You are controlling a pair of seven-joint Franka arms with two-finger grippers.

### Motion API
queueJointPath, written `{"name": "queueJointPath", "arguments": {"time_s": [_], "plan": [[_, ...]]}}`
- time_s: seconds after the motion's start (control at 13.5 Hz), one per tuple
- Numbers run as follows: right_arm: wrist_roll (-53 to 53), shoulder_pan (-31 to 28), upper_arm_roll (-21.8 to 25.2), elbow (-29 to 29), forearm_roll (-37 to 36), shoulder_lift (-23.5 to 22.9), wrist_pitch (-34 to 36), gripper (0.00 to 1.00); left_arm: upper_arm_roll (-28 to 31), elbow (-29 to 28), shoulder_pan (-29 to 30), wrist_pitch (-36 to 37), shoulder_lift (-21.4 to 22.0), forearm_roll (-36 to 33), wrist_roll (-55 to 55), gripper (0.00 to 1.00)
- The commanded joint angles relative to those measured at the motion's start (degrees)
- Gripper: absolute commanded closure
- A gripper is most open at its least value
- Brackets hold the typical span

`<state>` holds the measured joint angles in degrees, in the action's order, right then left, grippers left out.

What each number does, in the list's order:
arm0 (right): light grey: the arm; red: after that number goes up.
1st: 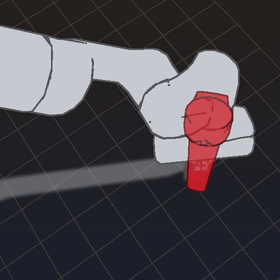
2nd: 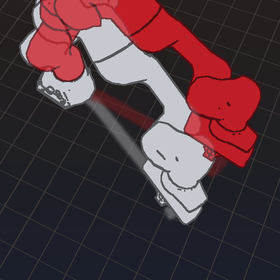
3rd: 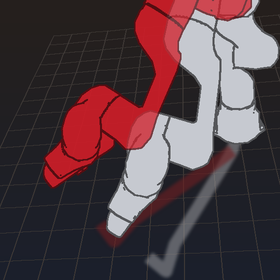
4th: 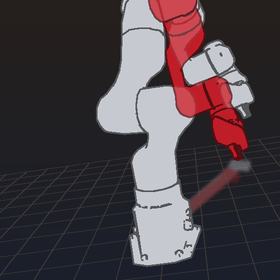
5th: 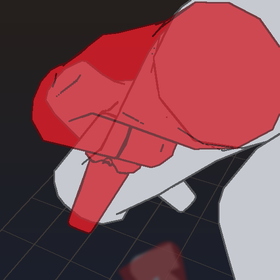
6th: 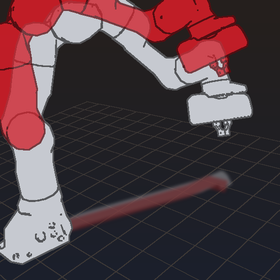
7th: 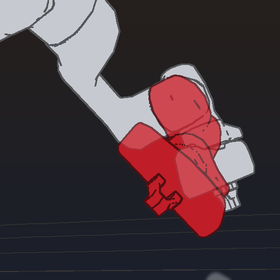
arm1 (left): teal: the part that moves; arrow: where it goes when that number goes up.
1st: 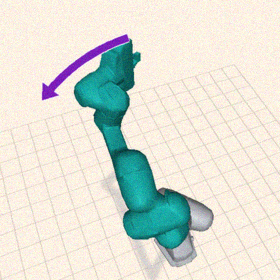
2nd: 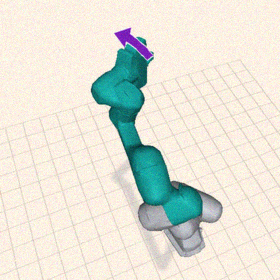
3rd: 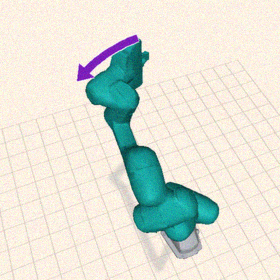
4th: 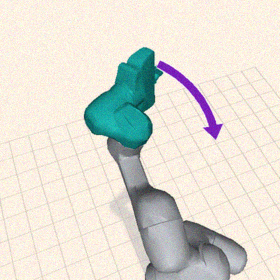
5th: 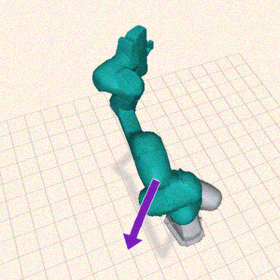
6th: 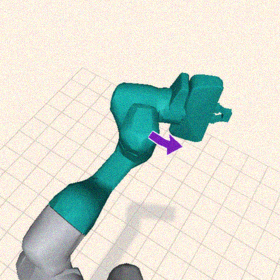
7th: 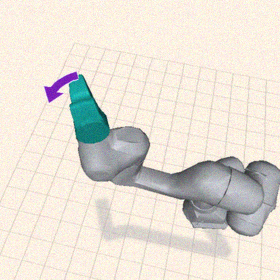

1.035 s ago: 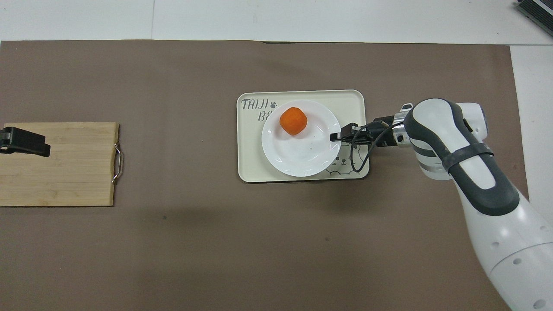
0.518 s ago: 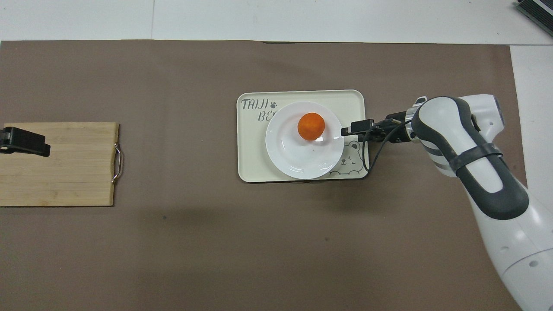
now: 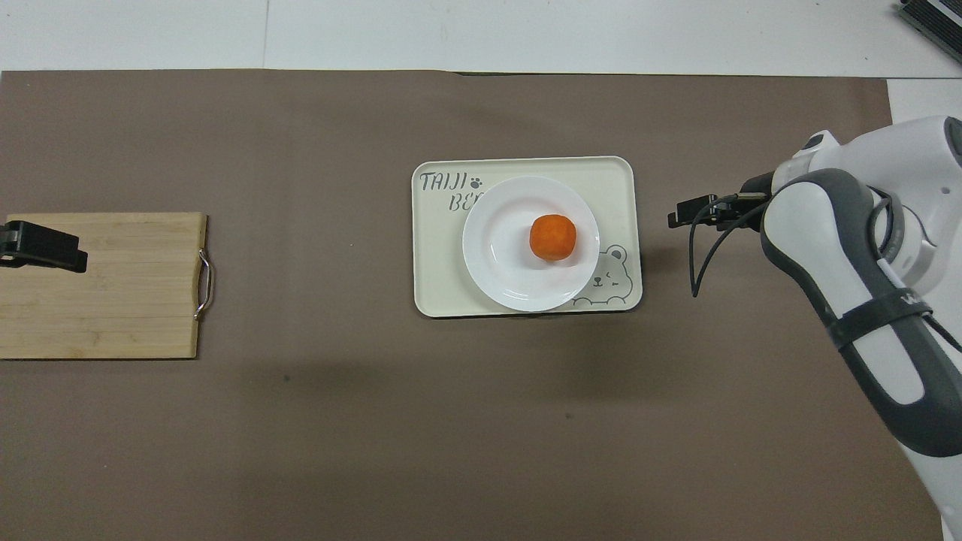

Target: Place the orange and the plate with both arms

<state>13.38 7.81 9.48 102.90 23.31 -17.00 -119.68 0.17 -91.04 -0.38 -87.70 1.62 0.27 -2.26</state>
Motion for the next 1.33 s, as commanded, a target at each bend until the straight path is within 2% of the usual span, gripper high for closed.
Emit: {"name": "queueJointPath", "arguments": {"time_s": [0.0, 0.22, 0.44, 0.96, 1.11, 1.26], "plan": [[-6.84, -0.25, -0.43, 0.37, -7.65, 3.27, 0.67, 0.0, -0.25, 1.65, 0.56, 1.57, -0.65, 0.61, -0.55, 0.0], [-13.97, 0.01, -0.52, 0.37, -15.73, 6.79, 4.44, 0.0, -0.25, 1.65, 0.56, 1.57, -0.65, 0.61, -0.55, 0.0], [-15.49, 0.02, -0.52, -0.76, -19.26, 10.66, 8.39, 0.0, -0.25, 1.65, 0.56, 1.57, -0.74, 0.61, -0.55, 0.0], [-15.4, -0.42, -0.17, -18.15, -21.37, 11.63, 32.28, 0.0, -0.25, 1.65, 0.56, 1.57, -0.65, 0.61, -0.55, 0.0], [-15.49, -0.42, -0.08, -20.19, -21.9, 13.2, 36.43, 0.0, -0.25, 1.65, 0.56, 1.57, -0.65, 0.61, -0.55, 0.0], [-15.31, -0.42, -0.17, -20.19, -23.22, 16.8, 37.06, 0.0, -0.25, 1.65, 0.56, 1.57, -0.74, 0.61, -0.55, 0.0]]}}
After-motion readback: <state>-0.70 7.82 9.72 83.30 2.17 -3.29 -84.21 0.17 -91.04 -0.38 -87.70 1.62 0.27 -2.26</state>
